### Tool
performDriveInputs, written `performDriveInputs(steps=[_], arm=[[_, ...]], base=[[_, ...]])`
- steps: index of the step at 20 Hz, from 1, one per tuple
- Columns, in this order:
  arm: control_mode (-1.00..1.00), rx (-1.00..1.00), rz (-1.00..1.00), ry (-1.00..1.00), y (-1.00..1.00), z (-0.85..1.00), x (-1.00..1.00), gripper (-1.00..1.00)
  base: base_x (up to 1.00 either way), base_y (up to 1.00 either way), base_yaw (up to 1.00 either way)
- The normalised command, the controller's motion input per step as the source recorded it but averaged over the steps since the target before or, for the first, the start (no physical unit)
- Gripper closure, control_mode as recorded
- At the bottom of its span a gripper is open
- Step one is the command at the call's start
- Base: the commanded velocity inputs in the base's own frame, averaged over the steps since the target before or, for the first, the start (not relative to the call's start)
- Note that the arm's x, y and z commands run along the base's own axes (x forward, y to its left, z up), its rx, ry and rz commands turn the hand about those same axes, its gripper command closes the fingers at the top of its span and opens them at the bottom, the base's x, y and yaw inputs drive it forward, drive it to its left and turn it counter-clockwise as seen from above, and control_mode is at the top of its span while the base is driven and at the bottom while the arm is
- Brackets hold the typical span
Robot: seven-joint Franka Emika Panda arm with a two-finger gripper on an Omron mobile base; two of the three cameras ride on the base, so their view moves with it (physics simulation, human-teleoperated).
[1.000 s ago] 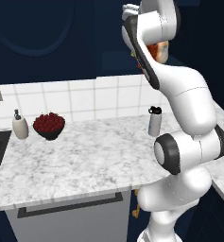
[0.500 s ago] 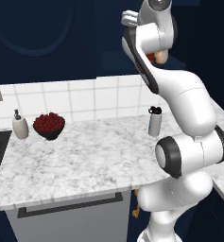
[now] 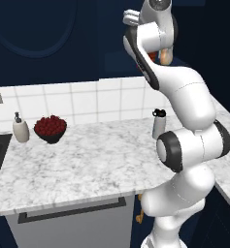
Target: Put the shaker and condiment bottle from the counter next to their counterparts in the cabinet.
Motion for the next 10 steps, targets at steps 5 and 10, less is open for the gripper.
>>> performDriveInputs(steps=[5, 10], arm=[[-1.0, 0.01, 0.0, 0.0, -0.16, 0.0, 0.12, 1.0], [-1.0, 0.0, 0.0, 0.0, -0.09, 0.0, 0.16, 1.0]], base=[[0.0, 0.0, 0.0], [0.0, 0.0, 0.0]])
